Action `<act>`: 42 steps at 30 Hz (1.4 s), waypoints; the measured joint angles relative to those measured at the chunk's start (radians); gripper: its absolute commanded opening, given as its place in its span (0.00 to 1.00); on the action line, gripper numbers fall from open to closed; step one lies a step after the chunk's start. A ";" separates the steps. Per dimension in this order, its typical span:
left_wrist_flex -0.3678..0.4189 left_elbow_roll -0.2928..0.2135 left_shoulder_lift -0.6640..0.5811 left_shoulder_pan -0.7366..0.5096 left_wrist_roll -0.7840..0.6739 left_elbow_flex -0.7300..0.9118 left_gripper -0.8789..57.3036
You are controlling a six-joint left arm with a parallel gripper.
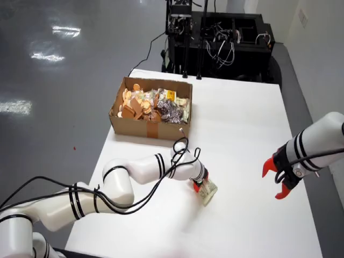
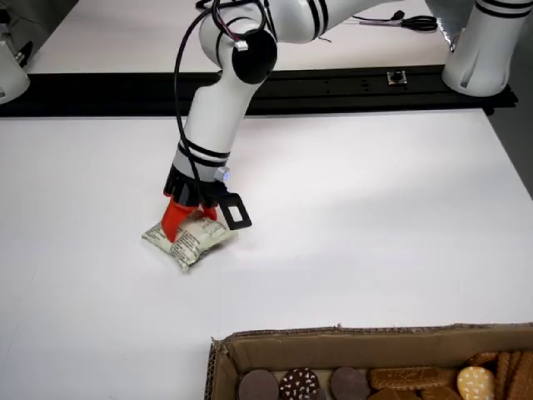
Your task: Grasp a snack and put it in the bin.
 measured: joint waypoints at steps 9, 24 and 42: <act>0.022 0.000 0.011 -0.004 -0.003 -0.018 0.38; 0.081 0.025 0.015 -0.017 -0.013 -0.123 0.23; 0.271 0.108 0.015 -0.023 0.002 -0.320 0.20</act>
